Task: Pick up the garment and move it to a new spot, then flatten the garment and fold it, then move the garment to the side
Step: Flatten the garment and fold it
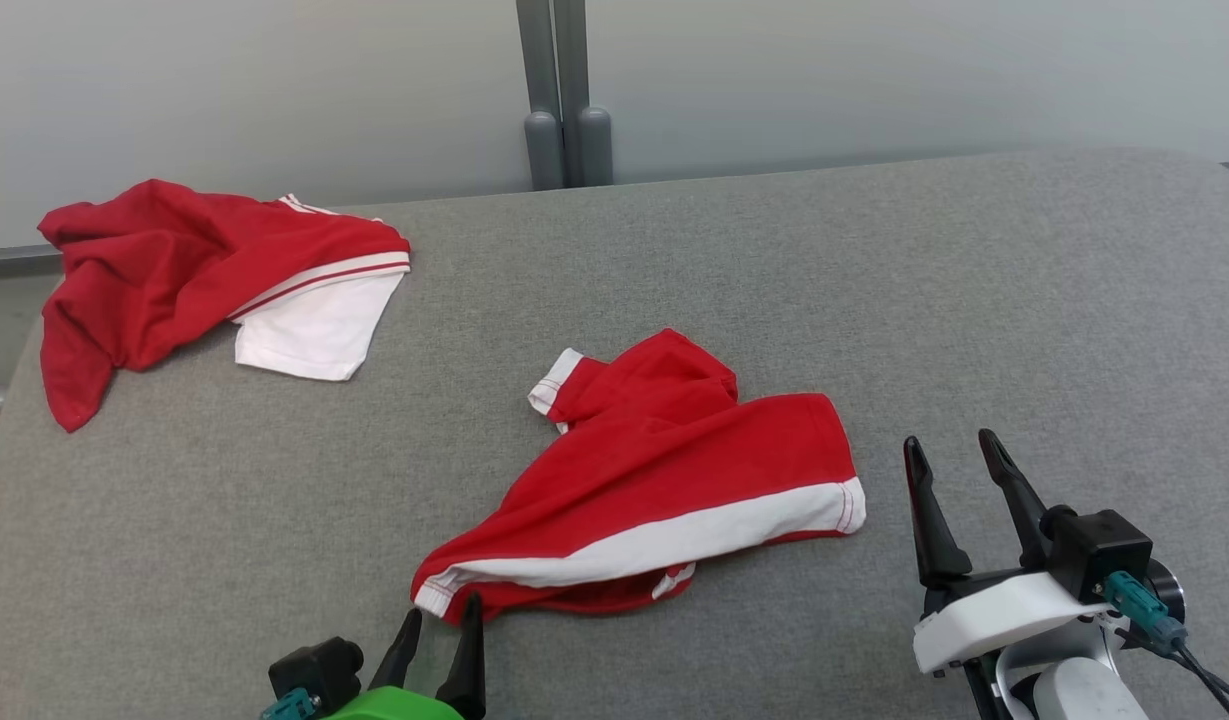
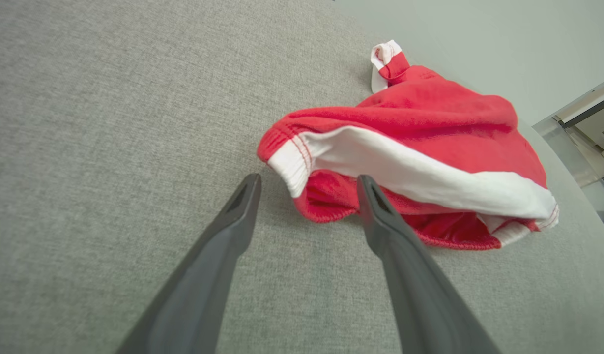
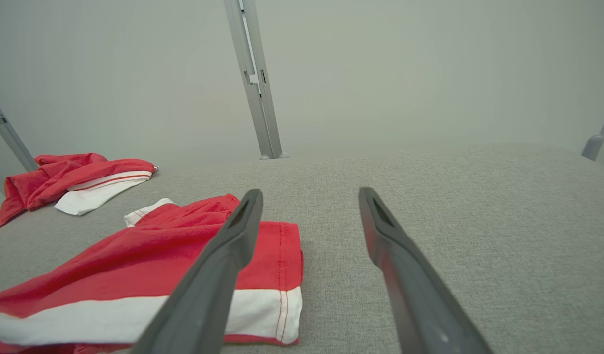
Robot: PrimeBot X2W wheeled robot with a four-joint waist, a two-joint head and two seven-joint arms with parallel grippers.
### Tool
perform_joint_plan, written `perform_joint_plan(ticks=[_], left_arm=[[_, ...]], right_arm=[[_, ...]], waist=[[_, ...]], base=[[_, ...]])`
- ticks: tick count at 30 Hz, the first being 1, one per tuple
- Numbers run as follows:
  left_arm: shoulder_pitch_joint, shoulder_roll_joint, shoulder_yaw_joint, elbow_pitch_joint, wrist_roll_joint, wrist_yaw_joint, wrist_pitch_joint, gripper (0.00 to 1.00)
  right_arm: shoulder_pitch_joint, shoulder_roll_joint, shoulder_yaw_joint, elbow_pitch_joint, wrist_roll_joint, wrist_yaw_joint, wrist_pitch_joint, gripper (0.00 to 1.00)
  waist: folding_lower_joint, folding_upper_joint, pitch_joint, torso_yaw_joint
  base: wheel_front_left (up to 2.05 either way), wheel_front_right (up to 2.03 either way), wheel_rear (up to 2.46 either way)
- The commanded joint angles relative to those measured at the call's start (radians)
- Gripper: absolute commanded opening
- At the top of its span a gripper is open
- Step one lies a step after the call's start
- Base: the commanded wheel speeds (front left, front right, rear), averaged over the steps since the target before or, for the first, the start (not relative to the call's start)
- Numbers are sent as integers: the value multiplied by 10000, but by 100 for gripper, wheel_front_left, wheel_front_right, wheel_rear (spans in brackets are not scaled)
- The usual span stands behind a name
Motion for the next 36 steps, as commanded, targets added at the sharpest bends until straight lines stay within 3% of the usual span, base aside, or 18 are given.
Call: perform_joint_plan(ticks=[1, 6, 8, 9, 15, 22, 30, 36], left_arm=[[-247, 14, -37, 145, -55, 45, -121, 100], [-473, 13, -230, 410, -398, -7, -340, 100], [-551, 14, -264, 437, -463, -11, -400, 77], [-582, 14, -265, 446, -487, -16, -438, 49], [-710, 15, -148, 394, -609, 27, -618, 0], [-858, 18, -3, 418, -499, 86, -732, 0], [-955, 68, 451, 379, -288, 1, -773, 0], [-1104, 58, 651, 313, -91, -70, -770, 0]], right_arm=[[-65, -14, 14, 39, -71, 1, -30, 100], [-103, -12, -58, -18, -131, 1, -30, 100], [-114, -12, -77, -26, -135, 1, -30, 100], [-125, -12, -88, -29, -142, 1, -30, 100], [-149, -12, -144, -16, -147, 1, -30, 100], [-175, -12, -22, 342, -294, 1, -30, 100], [-440, -42, 161, 1847, -628, 1, -30, 100], [-1066, -44, 896, 2955, -147, 1, -30, 100]], waist=[[0, 0, 24, -76], [0, 0, 85, -205], [0, 0, 118, -236], [0, 0, 130, -247], [0, 0, 172, -236], [0, 0, 237, -167], [0, 0, 356, -29], [0, 0, 545, 9]], base=[[0, 0, 0], [0, 0, 0], [0, 0, 0], [0, 0, 0], [0, 0, 0], [0, 0, 0], [0, 0, 0], [0, 0, 0]])
